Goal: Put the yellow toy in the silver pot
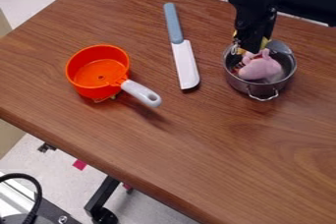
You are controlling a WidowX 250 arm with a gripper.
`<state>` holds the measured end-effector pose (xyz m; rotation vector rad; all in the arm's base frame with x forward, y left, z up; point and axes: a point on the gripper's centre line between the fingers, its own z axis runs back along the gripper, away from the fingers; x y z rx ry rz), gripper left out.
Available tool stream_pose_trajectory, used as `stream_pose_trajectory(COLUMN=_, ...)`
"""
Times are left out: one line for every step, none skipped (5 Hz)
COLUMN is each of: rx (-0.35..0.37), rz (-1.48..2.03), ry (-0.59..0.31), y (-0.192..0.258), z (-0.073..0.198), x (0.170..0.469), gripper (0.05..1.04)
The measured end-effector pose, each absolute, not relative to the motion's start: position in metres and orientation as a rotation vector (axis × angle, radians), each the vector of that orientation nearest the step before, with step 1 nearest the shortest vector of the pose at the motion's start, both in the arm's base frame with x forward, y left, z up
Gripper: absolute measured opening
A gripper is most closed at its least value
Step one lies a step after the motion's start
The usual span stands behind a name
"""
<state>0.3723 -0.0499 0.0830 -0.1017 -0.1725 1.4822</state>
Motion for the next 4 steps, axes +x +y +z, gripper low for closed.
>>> stream_pose_trajectory(rx=-0.062, rz=1.482, ry=-0.162, y=-0.048, z=0.066, x=0.372, gripper=0.311)
stream_pose_trajectory(rx=-0.032, rz=1.475, ry=-0.173, y=-0.046, z=0.059, x=0.371, gripper=0.356)
stream_pose_trajectory(rx=-0.006, rz=1.471, ry=-0.139, y=-0.046, z=0.054, x=0.367, gripper=0.639)
stream_pose_trajectory(rx=0.000, rz=1.460, ry=-0.126, y=-0.043, z=0.055, x=0.366, gripper=0.940)
